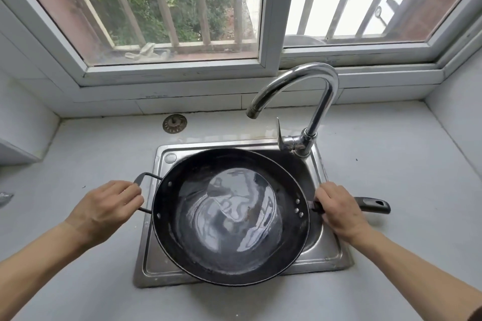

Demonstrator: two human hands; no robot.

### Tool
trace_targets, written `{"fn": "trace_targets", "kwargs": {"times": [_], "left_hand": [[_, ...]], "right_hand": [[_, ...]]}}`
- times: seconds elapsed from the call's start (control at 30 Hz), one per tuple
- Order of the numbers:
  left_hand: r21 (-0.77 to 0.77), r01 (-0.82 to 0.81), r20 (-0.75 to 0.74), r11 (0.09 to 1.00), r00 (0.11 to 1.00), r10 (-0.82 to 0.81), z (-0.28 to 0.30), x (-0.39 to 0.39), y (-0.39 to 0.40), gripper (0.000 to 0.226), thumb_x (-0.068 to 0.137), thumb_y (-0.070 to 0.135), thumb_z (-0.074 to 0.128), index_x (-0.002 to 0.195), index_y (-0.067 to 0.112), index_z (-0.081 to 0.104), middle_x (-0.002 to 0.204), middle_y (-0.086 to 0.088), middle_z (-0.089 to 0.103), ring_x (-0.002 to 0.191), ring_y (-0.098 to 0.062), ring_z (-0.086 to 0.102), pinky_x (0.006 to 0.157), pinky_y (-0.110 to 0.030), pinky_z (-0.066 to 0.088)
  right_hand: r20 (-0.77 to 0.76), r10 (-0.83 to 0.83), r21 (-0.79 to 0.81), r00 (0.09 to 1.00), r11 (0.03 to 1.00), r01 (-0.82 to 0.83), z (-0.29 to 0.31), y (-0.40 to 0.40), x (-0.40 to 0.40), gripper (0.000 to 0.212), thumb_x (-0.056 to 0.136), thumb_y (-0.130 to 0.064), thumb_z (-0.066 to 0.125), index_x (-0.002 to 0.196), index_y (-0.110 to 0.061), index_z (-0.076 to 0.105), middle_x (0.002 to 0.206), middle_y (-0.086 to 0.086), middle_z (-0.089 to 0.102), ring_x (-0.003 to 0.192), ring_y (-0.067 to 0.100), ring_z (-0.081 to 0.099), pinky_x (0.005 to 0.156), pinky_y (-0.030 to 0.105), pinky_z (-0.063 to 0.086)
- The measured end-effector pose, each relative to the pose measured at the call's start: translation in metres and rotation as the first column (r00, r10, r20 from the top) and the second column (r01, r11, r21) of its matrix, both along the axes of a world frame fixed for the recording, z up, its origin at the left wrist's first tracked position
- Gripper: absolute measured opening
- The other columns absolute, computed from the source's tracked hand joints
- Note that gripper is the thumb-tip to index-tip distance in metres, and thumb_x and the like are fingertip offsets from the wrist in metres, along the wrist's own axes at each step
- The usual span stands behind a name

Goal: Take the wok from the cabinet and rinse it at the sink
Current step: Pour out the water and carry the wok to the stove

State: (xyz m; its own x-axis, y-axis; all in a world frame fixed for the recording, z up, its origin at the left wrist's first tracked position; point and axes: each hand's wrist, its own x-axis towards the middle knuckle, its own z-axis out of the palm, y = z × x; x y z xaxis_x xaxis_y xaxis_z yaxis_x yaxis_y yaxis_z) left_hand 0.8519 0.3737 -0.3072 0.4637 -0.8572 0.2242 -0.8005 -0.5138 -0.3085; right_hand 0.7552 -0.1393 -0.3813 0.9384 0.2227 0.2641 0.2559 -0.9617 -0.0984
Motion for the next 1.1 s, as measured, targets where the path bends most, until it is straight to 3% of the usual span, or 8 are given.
{"fn": "trace_targets", "kwargs": {"times": [0.13,0.37,0.57,0.7,0.8,0.9,1.0,1.1], "left_hand": [[-0.003,0.012,-0.031,1.000,0.999,-0.013,0.007,0.001,0.005,0.017,0.077,-0.009,0.052,0.073,0.008,0.054,0.081,-0.012,0.060,0.072,-0.032,0.064,0.060,-0.042,0.055],[-0.117,-0.019,-0.081,0.993,0.997,0.009,0.027,-0.008,0.008,0.015,0.082,-0.004,0.042,0.082,0.010,0.047,0.087,-0.011,0.061,0.060,-0.029,0.056,0.049,-0.039,0.051],[-0.045,-0.084,-0.147,0.995,0.986,0.076,0.027,-0.012,0.010,0.016,0.079,0.002,0.035,0.077,0.012,0.048,0.077,-0.005,0.056,0.054,-0.025,0.050,0.041,-0.032,0.040],[-0.015,-0.113,-0.191,0.993,0.976,0.108,0.036,-0.015,0.003,0.018,0.078,0.008,0.034,0.077,0.013,0.050,0.085,0.001,0.051,0.047,-0.021,0.041,0.042,-0.026,0.027],[-0.006,-0.139,-0.239,0.990,0.962,0.134,0.035,-0.016,0.006,0.014,0.078,0.013,0.036,0.080,0.015,0.050,0.089,0.005,0.047,0.047,-0.020,0.036,0.045,-0.024,0.025],[-0.045,-0.231,-0.321,0.972,0.925,0.205,0.031,-0.017,0.010,0.011,0.077,0.016,0.043,0.086,0.022,0.044,0.083,0.010,0.045,0.049,-0.019,0.040,0.042,-0.027,0.036],[-0.052,-0.318,-0.374,0.947,0.885,0.277,0.029,-0.016,0.011,0.029,0.070,0.011,0.057,0.086,0.027,0.039,0.077,0.012,0.043,0.051,-0.016,0.036,0.043,-0.029,0.036],[-0.016,-0.351,-0.423,0.936,0.851,0.312,0.032,-0.016,0.011,0.044,0.067,0.001,0.071,0.084,0.027,0.039,0.074,0.014,0.043,0.052,-0.017,0.038,0.044,-0.029,0.035]], "right_hand": [[-0.002,0.031,0.019,1.000,0.999,-0.031,0.013,-0.005,0.000,0.033,0.060,0.015,0.067,0.069,-0.010,0.049,0.072,0.007,0.045,0.062,0.025,0.037,0.054,0.037,0.034],[0.017,0.161,-0.069,0.987,0.985,-0.159,0.041,-0.009,-0.010,0.018,0.071,-0.002,0.055,0.082,-0.016,0.051,0.080,0.002,0.053,0.070,0.025,0.045,0.059,0.035,0.035],[0.046,0.136,-0.122,0.990,0.984,-0.130,0.053,-0.013,-0.016,0.020,0.070,0.002,0.066,0.076,-0.014,0.056,0.075,0.002,0.052,0.067,0.026,0.049,0.061,0.035,0.038],[0.048,0.144,-0.167,0.988,0.977,-0.135,0.060,-0.014,-0.019,0.015,0.077,-0.001,0.049,0.081,-0.014,0.056,0.077,0.002,0.049,0.067,0.025,0.047,0.060,0.034,0.036],[0.033,0.156,-0.187,0.987,0.971,-0.148,0.063,-0.013,-0.023,0.017,0.081,-0.004,0.045,0.087,-0.015,0.057,0.083,0.001,0.053,0.072,0.024,0.049,0.063,0.033,0.038],[0.019,0.153,-0.178,0.988,0.973,-0.147,0.065,-0.011,-0.026,0.018,0.081,-0.006,0.045,0.091,-0.018,0.055,0.087,-0.001,0.055,0.075,0.023,0.051,0.065,0.032,0.040],[0.007,0.152,-0.162,0.988,0.975,-0.149,0.068,-0.008,-0.027,0.017,0.082,-0.008,0.045,0.093,-0.019,0.053,0.088,-0.001,0.057,0.076,0.023,0.053,0.065,0.033,0.042],[-0.009,0.154,-0.153,0.988,0.976,-0.153,0.072,-0.006,-0.027,0.025,0.079,0.000,0.059,0.095,-0.019,0.053,0.090,-0.002,0.059,0.079,0.023,0.055,0.066,0.033,0.042]]}}
